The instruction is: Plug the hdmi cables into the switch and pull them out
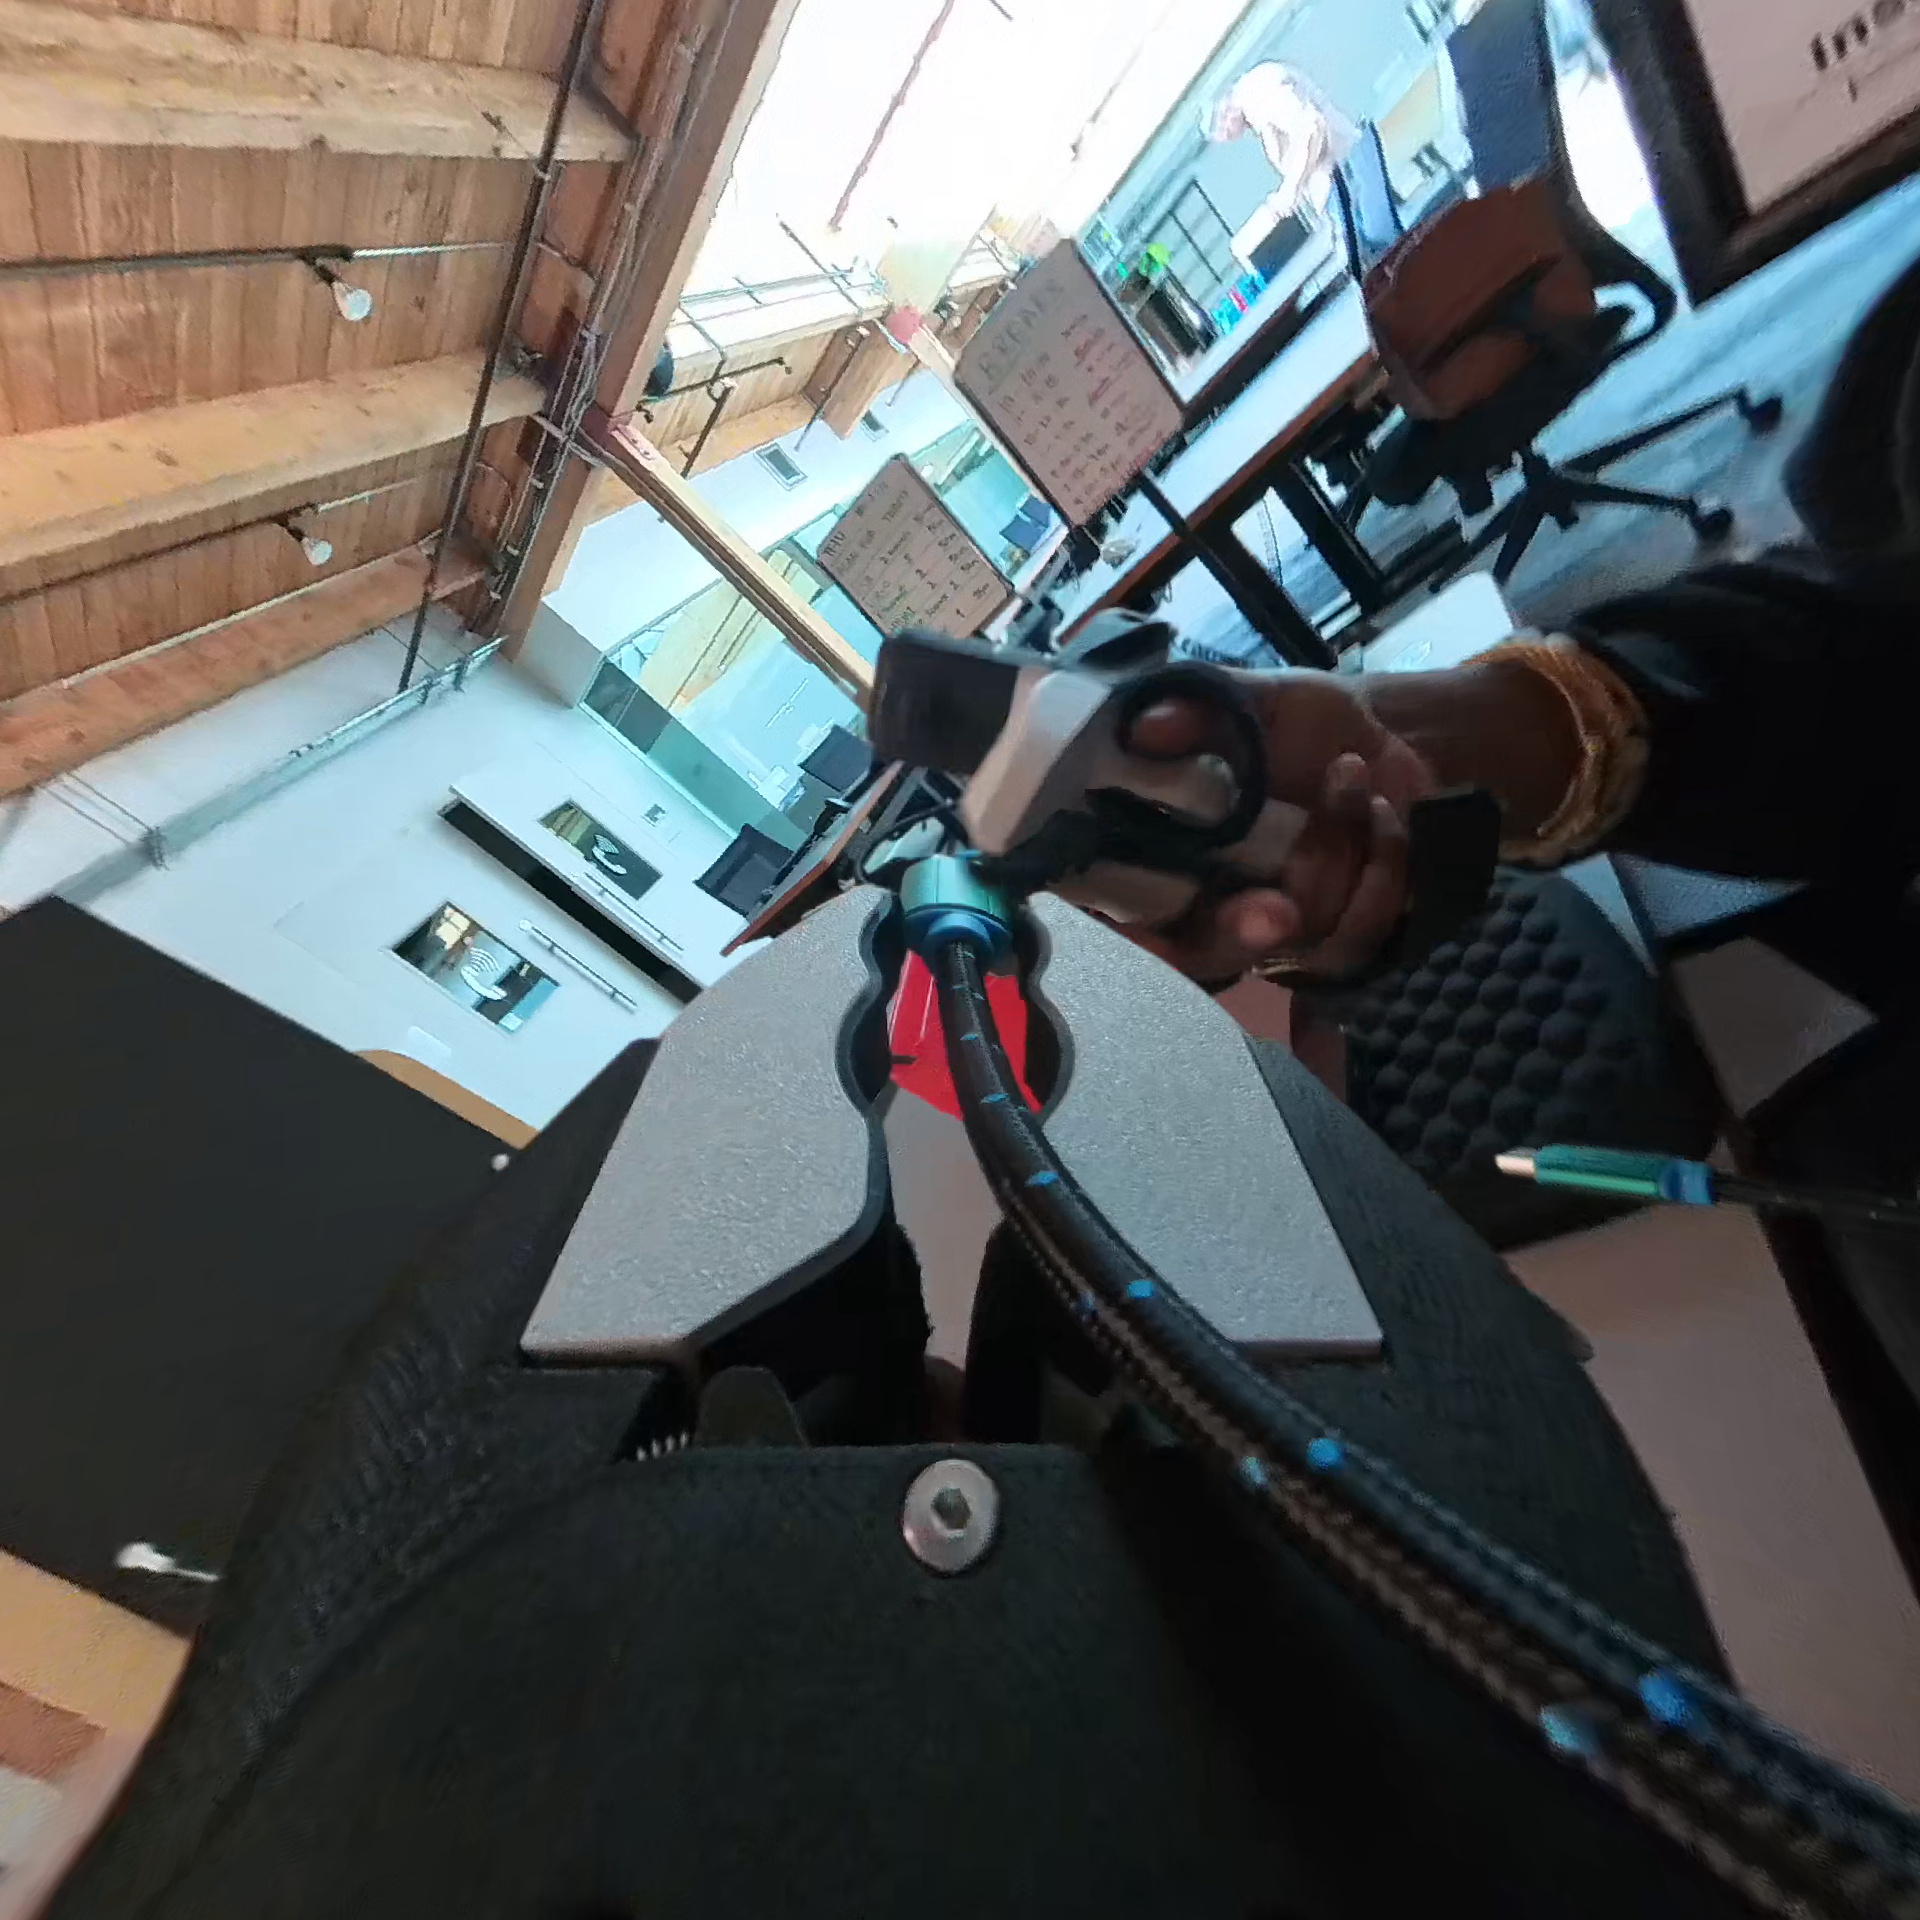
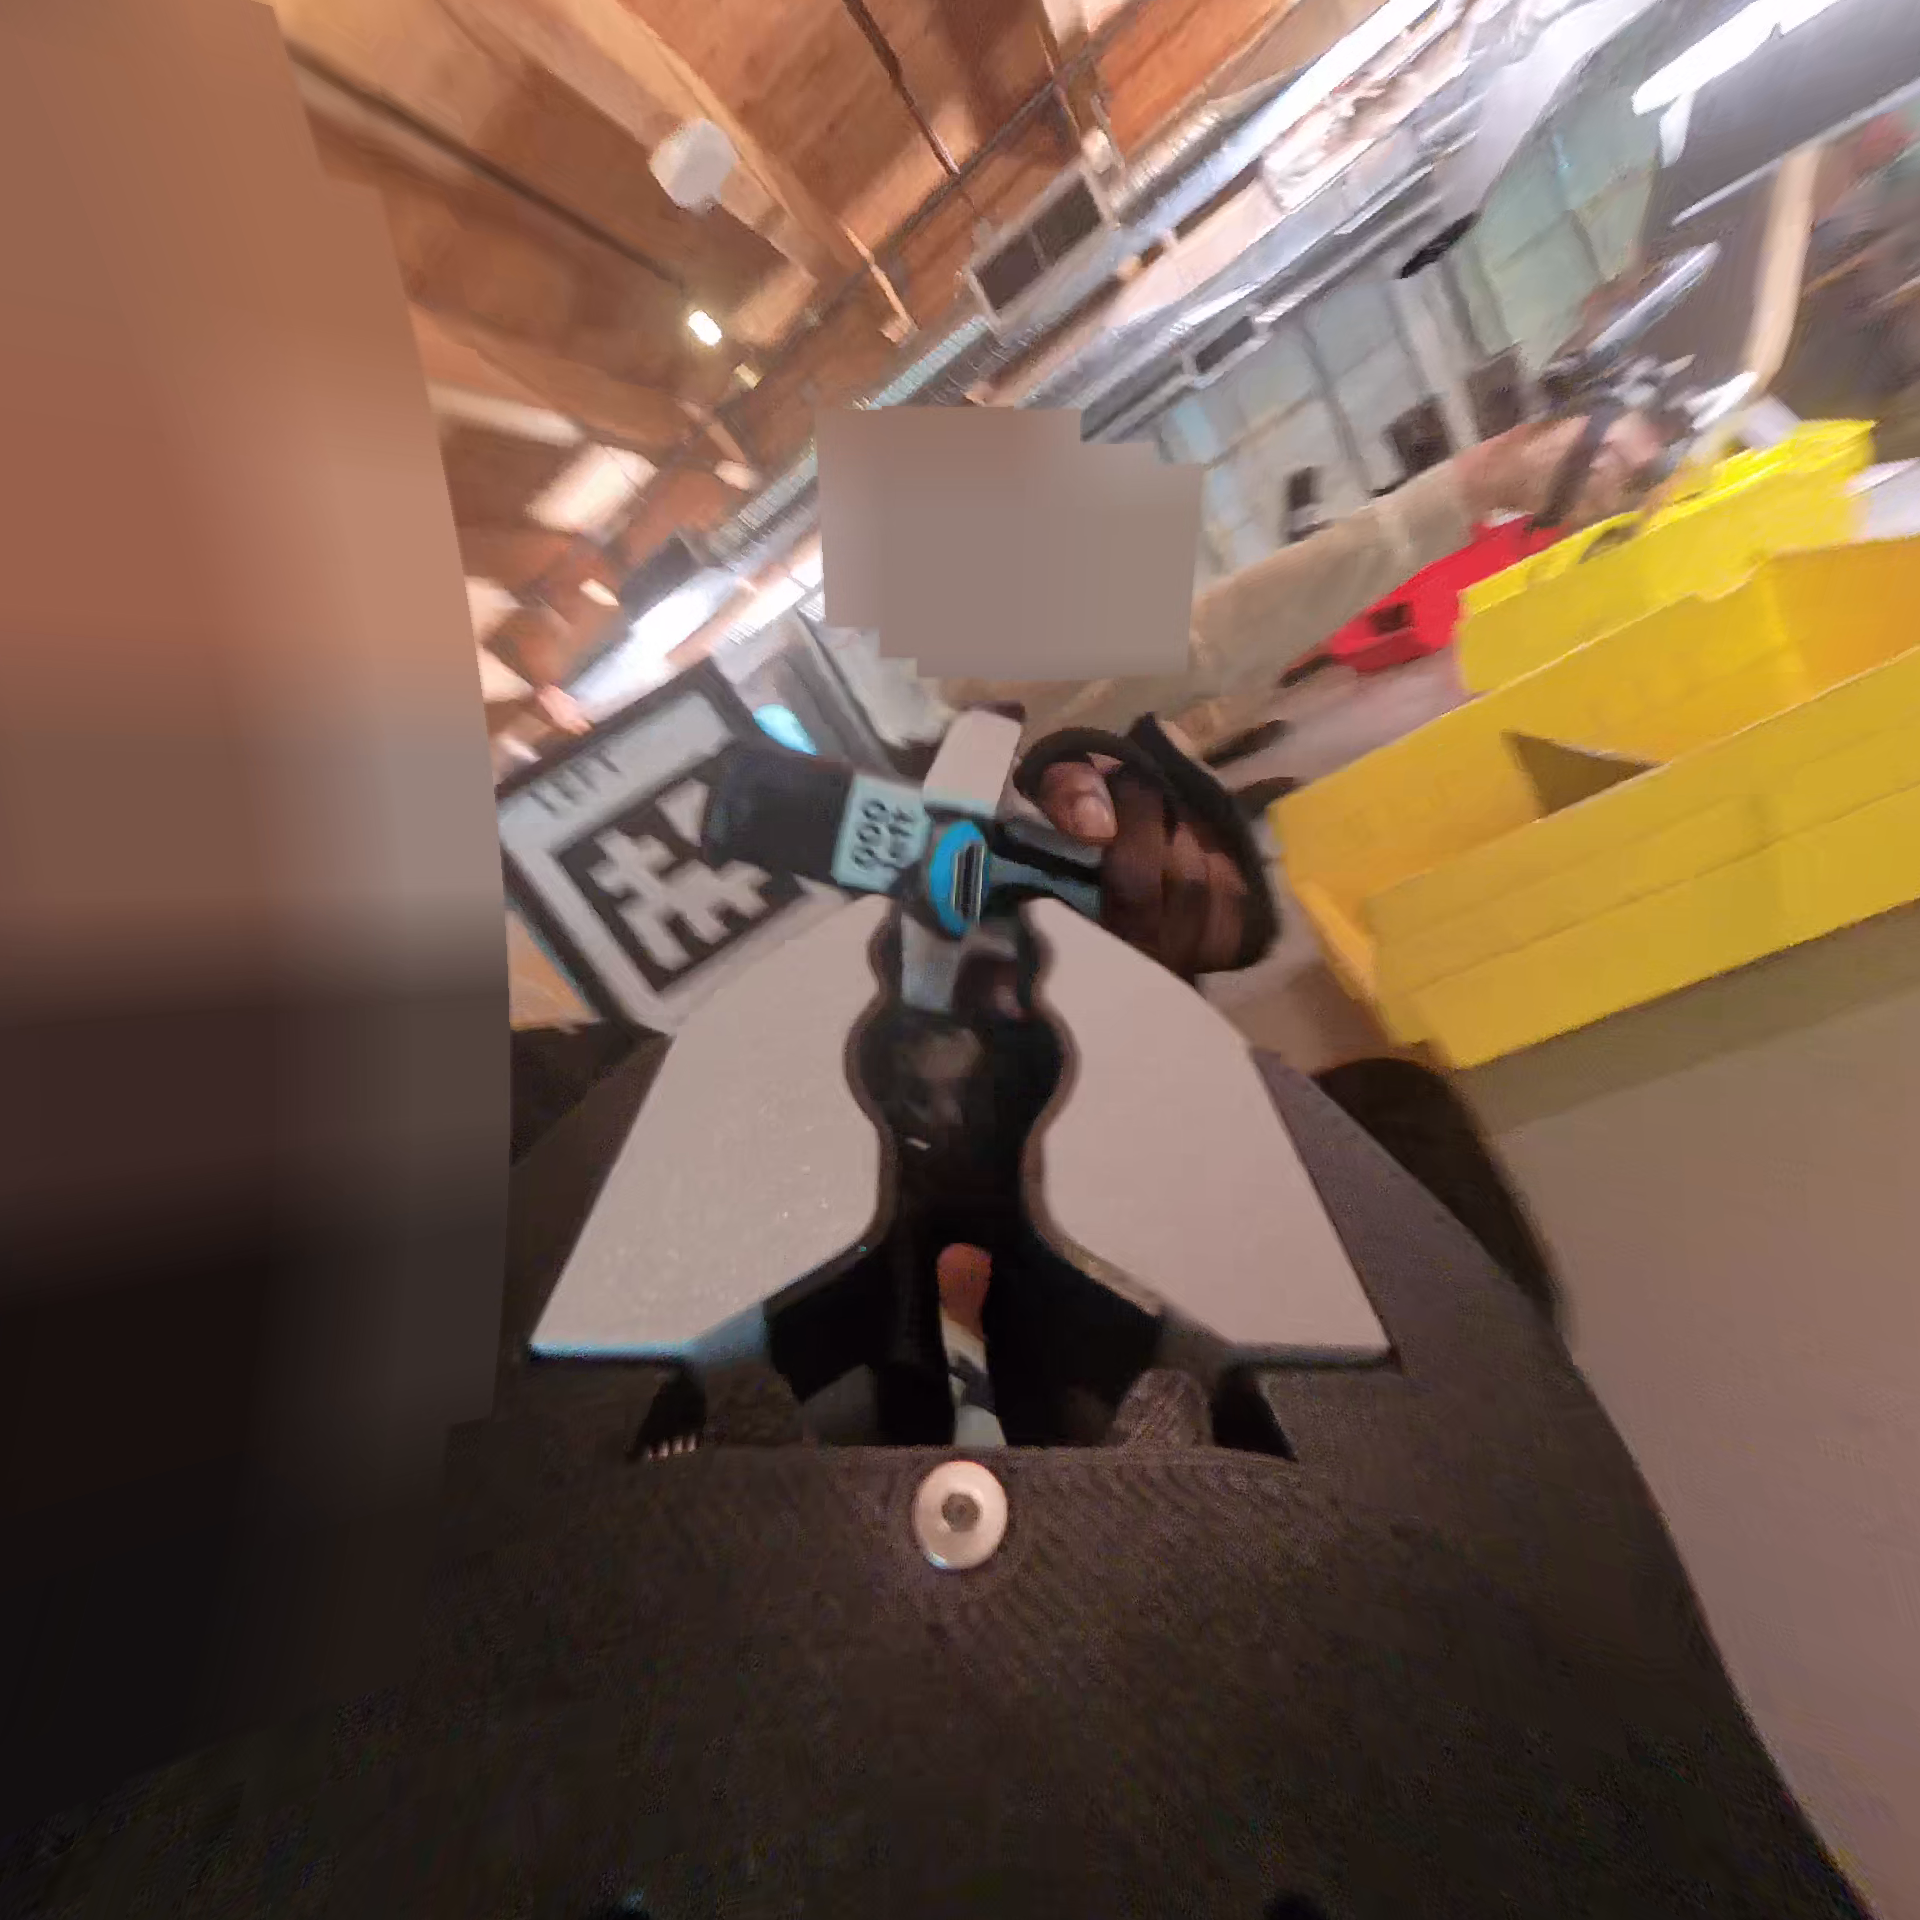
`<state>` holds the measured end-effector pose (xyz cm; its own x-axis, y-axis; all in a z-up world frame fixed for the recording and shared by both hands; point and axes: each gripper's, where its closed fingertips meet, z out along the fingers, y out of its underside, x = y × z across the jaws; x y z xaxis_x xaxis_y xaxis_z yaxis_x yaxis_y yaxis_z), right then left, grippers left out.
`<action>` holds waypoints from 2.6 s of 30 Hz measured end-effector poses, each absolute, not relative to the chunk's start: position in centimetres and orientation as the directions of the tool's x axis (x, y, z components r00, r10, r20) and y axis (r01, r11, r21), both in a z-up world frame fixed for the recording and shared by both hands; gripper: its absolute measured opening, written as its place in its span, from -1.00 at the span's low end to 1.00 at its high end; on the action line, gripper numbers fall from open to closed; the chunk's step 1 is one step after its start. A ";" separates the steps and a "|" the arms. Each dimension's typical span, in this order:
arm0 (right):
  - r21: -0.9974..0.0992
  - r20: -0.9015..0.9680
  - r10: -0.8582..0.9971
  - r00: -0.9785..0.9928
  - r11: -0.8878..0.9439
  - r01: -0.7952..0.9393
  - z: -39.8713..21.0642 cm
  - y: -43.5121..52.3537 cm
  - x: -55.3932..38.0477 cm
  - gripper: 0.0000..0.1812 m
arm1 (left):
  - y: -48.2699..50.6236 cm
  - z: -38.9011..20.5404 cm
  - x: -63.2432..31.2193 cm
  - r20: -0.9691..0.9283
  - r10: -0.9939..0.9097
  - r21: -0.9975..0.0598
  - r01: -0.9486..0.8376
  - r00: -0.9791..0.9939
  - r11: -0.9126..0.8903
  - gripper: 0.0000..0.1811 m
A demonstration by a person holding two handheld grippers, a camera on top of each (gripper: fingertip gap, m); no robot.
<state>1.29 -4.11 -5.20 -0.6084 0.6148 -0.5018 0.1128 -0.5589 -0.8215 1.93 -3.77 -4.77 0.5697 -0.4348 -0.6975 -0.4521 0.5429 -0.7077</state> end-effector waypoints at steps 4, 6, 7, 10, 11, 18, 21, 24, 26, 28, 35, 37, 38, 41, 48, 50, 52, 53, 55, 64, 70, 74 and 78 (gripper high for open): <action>-0.986 -0.164 0.946 -0.278 -0.148 0.078 -6.8 0.3 2.5 -0.51 | -2.6 -3.3 0.2 -0.510 -0.530 -0.839 -0.258 0.678 0.478 -0.78; -0.969 0.034 0.996 -0.083 0.053 0.241 -9.0 3.5 3.9 -0.50 | -2.1 -2.5 -0.9 -0.394 -0.580 -0.888 -0.133 0.713 0.440 -0.78; -0.933 0.103 0.994 -0.024 0.105 0.345 -10.4 4.8 4.8 -0.47 | -1.9 -2.1 -1.3 -0.340 -0.607 -0.905 -0.074 0.718 0.419 -0.78; -0.810 0.179 0.984 -0.003 0.149 0.567 -14.4 6.4 6.9 -0.32 | -1.6 -1.5 -2.1 -0.223 -0.688 -0.932 0.056 0.690 0.358 -0.78; -0.776 0.173 0.985 -0.017 0.147 0.613 -15.7 6.5 7.1 -0.23 | -1.5 -1.5 -2.2 -0.198 -0.715 -0.937 0.085 0.670 0.340 -0.78; -0.527 0.017 0.996 -0.090 0.086 0.845 -23.9 7.5 8.3 0.20 | -2.8 -1.9 -1.1 -0.134 -0.851 -0.956 0.159 0.508 0.245 -0.78; -0.510 -0.053 0.992 -0.119 0.075 0.857 -24.8 7.4 8.1 0.13 | -3.5 -2.0 -0.9 -0.120 -0.866 -0.963 0.156 0.485 0.221 -0.78; -0.449 -0.084 0.982 -0.169 0.114 0.886 -26.2 7.4 8.6 0.10 | -4.4 -1.9 -1.0 -0.097 -0.882 -0.962 0.185 0.462 0.202 -0.78; -0.443 -0.144 0.967 -0.212 0.128 0.887 -26.6 6.8 8.4 0.01 | -5.0 -1.8 -1.0 -0.081 -0.894 -0.960 0.206 0.441 0.189 -0.78; -0.450 -0.212 0.938 -0.275 0.156 0.879 -26.6 6.0 8.3 -0.10 | -5.5 -1.7 -1.0 -0.068 -0.901 -0.959 0.220 0.428 0.178 -0.78; -0.733 -0.008 0.901 -0.434 0.290 0.615 -21.0 5.5 5.0 -0.17 | -4.8 -3.2 -0.5 -0.024 -0.884 -0.979 0.168 0.466 0.115 -0.78; -0.818 0.111 0.906 -0.410 0.317 0.480 -17.6 5.4 4.3 -0.17 | -4.1 -4.2 0.1 -0.016 -0.879 -0.989 0.121 0.477 0.083 -0.78; -0.837 0.166 0.910 -0.380 0.334 0.433 -16.3 5.4 4.3 -0.17 | -3.8 -4.6 0.5 -0.019 -0.876 -0.993 0.093 0.482 0.073 -0.77; -0.842 0.293 0.901 -0.320 0.402 0.360 -13.7 4.8 4.8 -0.17 | -3.3 -5.9 2.1 -0.065 -0.875 -0.997 0.003 0.479 0.075 -0.77; -0.810 0.457 0.862 -0.219 0.505 0.299 -10.9 2.9 5.6 -0.18 | -2.5 -8.0 4.7 -0.203 -0.872 -0.975 -0.171 0.446 0.139 -0.78; -0.804 0.473 0.858 -0.198 0.513 0.302 -10.6 2.6 5.7 -0.18 | -2.3 -8.2 4.7 -0.207 -0.871 -0.974 -0.177 0.445 0.141 -0.78; -0.791 0.495 0.848 -0.188 0.530 0.305 -10.4 2.3 5.6 -0.18 | -2.1 -8.2 4.5 -0.202 -0.868 -0.975 -0.173 0.453 0.137 -0.78; -0.788 0.502 0.845 -0.188 0.536 0.304 -10.3 2.2 5.6 -0.18 | -1.9 -8.2 4.4 -0.209 -0.864 -0.974 -0.178 0.457 0.141 -0.78; -0.788 0.499 0.845 -0.193 0.535 0.304 -10.3 1.9 5.5 -0.18 | -1.9 -8.3 4.4 -0.231 -0.857 -0.968 -0.196 0.460 0.155 -0.78; -0.752 0.561 0.810 -0.170 0.585 0.304 -10.1 1.8 5.4 -0.18 | -2.0 -8.5 4.6 -0.234 -0.854 -0.966 -0.212 0.465 0.149 -0.78; -0.734 0.598 0.782 -0.175 0.622 0.271 -10.0 1.1 5.1 -0.18 | -2.6 -8.5 4.4 -0.235 -0.864 -0.964 -0.217 0.445 0.150 -0.78; -0.736 0.591 0.785 -0.182 0.618 0.275 -10.5 1.4 4.6 -0.18 | -2.3 -8.9 4.1 -0.268 -0.833 -0.949 -0.280 0.484 0.142 -0.78; -0.742 0.587 0.788 -0.185 0.615 0.267 -10.7 1.6 4.4 -0.18 | -1.9 -9.3 3.8 -0.292 -0.807 -0.937 -0.322 0.513 0.134 -0.78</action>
<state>4.42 1.60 -10.68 -0.1848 0.7884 0.5867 0.2671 0.6148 -0.7420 3.83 -1.95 -9.26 0.5130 -0.8073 -0.2918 -0.3224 0.1338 -0.9371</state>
